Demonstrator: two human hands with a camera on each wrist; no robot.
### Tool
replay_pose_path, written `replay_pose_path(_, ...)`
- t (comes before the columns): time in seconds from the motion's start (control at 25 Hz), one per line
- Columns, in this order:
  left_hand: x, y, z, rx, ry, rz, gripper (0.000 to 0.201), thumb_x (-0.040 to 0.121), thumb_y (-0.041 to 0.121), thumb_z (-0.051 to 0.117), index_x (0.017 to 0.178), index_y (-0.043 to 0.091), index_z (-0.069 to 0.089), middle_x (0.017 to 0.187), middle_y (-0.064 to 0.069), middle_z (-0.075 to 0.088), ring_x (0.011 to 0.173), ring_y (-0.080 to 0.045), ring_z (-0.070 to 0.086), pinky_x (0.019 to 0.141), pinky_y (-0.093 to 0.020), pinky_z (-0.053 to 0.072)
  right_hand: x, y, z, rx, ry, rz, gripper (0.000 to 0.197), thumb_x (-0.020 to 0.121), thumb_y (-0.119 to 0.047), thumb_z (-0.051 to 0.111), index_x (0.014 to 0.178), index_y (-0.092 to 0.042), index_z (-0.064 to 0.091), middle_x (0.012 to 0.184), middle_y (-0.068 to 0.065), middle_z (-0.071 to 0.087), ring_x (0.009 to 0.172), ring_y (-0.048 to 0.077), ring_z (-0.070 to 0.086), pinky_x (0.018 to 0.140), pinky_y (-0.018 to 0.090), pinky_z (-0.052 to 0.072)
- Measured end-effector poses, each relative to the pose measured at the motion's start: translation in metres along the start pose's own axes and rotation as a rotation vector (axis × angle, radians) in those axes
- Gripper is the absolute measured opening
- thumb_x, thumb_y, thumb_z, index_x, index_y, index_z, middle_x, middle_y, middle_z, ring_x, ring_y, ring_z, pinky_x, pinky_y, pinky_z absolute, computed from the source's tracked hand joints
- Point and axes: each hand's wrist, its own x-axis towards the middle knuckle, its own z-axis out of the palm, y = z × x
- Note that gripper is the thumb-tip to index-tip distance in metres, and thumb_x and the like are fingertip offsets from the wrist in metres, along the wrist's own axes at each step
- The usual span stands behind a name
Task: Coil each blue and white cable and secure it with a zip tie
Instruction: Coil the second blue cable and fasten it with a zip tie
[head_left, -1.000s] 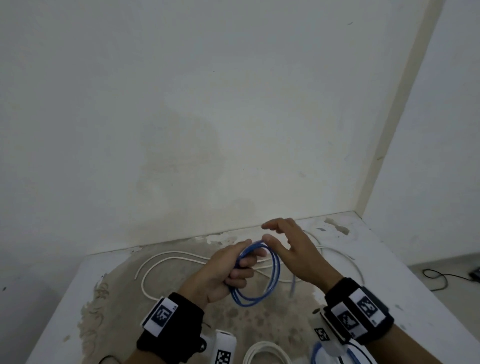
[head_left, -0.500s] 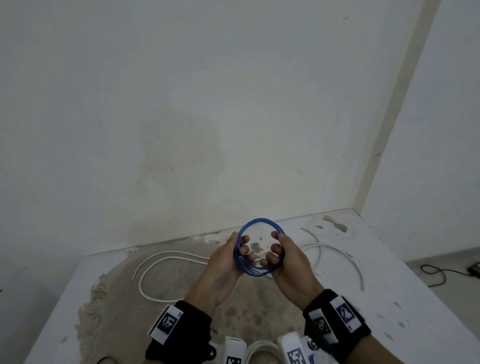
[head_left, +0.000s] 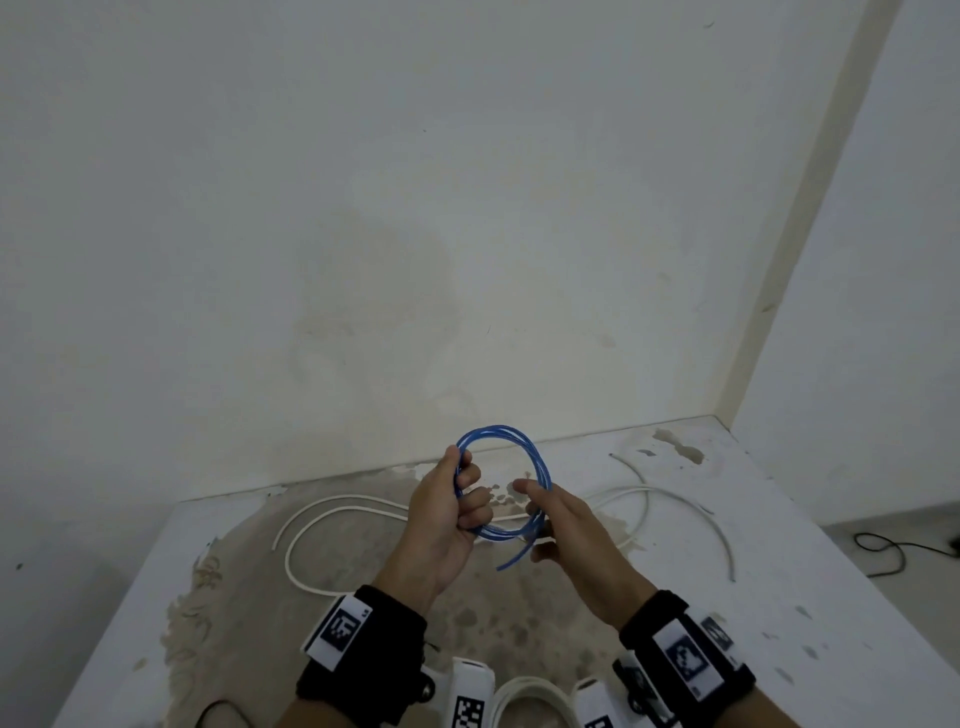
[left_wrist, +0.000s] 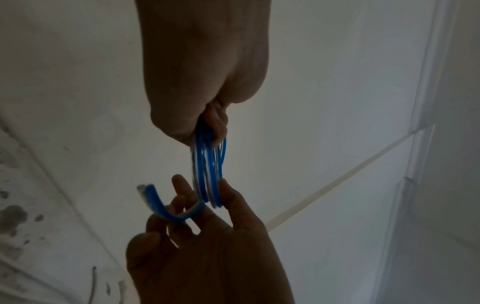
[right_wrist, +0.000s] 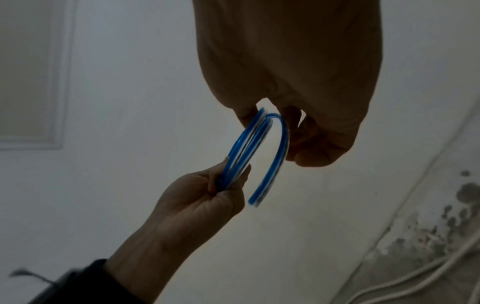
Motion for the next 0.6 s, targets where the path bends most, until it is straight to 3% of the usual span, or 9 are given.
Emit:
replay_pose_path(0.12, -0.001, 0.000, 0.001, 0.004, 0.012, 0.011, 0.033, 0.104, 0.036, 0.038, 0.078, 0.016, 0.045, 0.057, 0.005, 0.025, 0.039, -0.006, 0.016, 0.036, -0.019, 0.017, -0.005, -0.005, -0.007, -0.061, -0.049, -0.014, 0.032, 0.101, -0.041, 0.050, 0.112, -0.020, 0.071, 0.102, 0.007, 0.059, 0.081, 0.018, 0.055, 0.069, 0.029, 0.053)
replay_pose_path(0.28, -0.004, -0.003, 0.002, 0.108, 0.028, 0.010, 0.039, 0.102, 0.043, 0.040, 0.071, 0.019, 0.039, 0.059, 0.004, 0.019, 0.042, -0.008, 0.014, 0.037, -0.019, 0.017, -0.007, -0.014, -0.014, 0.085, -0.104, -0.037, 0.042, 0.102, -0.041, 0.047, 0.111, -0.008, 0.071, 0.089, 0.012, 0.056, 0.075, 0.020, 0.060, 0.069, 0.035, 0.058)
replay_pose_path(0.48, -0.005, -0.001, -0.002, 0.223, 0.001, -0.075, 0.043, 0.103, 0.045, 0.037, 0.068, 0.020, 0.033, 0.055, 0.006, 0.021, 0.040, -0.007, 0.019, 0.036, -0.019, 0.023, -0.002, -0.011, -0.020, 0.036, 0.000, -0.085, 0.043, 0.104, -0.043, 0.039, 0.108, -0.010, 0.067, 0.096, 0.012, 0.068, 0.090, 0.023, 0.068, 0.088, 0.044, 0.057)
replay_pose_path(0.6, -0.006, -0.003, -0.002, 0.252, 0.024, -0.084, 0.044, 0.103, 0.045, 0.036, 0.067, 0.019, 0.035, 0.053, 0.006, 0.022, 0.038, -0.008, 0.022, 0.036, -0.020, 0.027, -0.005, -0.014, -0.011, 0.187, -0.041, -0.078, 0.037, 0.107, -0.034, 0.037, 0.119, -0.013, 0.065, 0.101, 0.013, 0.070, 0.087, 0.024, 0.072, 0.082, 0.038, 0.059)
